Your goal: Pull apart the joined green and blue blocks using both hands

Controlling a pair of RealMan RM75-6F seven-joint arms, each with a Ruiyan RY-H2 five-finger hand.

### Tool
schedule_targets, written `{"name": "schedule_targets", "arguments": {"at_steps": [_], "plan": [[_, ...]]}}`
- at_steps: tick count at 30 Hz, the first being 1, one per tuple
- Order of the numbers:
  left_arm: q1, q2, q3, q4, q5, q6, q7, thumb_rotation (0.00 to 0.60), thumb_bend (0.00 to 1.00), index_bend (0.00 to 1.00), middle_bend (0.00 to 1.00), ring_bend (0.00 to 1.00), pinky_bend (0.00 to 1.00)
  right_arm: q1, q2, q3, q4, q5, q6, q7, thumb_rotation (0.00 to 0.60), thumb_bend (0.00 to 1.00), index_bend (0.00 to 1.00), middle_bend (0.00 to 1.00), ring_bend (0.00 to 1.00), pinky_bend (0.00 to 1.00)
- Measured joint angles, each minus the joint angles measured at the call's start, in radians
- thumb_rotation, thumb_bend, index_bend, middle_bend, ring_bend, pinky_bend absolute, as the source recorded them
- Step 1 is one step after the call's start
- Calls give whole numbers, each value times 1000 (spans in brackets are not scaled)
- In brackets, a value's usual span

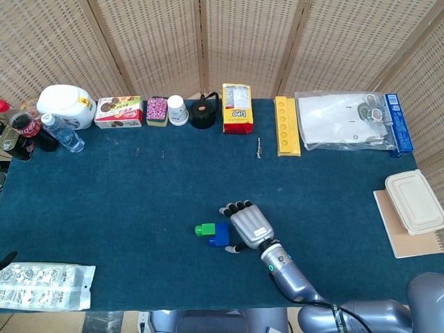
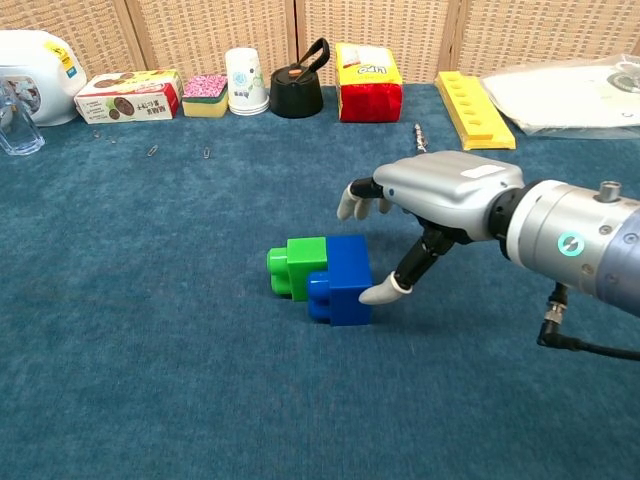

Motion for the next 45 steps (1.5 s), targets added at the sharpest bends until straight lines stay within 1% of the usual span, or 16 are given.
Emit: {"name": "schedule_targets", "arguments": {"at_steps": [8,13,18,24,30,35,38,45], "plan": [[3,2,-1,0,0,2,0,600,135,145,140,38,183,23,-16,12,34,23,1,21,372,94,206,245,261,276],[3,3,-2,-1,0,1,1,600,135,146,140,39,183,34,-9,4,35,40,-7,19,373,117,288,266,270,276],[0,4,-2,1,2,-1,2,600,134,146,140,38,183,40,-7,-11,27,57,-10,16,376,122,317,273,271,276],[2,6,-4,4,1,2,-2,600,134,145,140,39,183,50,-19,-6,37,62,-4,28,372,124,381,306,298,290],[4,6,-3,5,2,3,-3,600,135,146,140,39,183,58,-29,-4,44,68,-1,34,376,132,416,346,340,314],[8,9,-2,6,2,9,-3,600,135,146,140,39,183,69,-41,-2,53,83,-4,35,371,133,418,358,352,321],[11,10,-1,5,3,13,-4,600,135,146,140,39,183,74,-50,1,56,89,-2,37,372,149,428,375,383,340],[12,11,-3,2,3,14,-1,600,135,146,140,39,183,80,-63,12,74,85,0,72,373,208,533,485,547,469]]}}
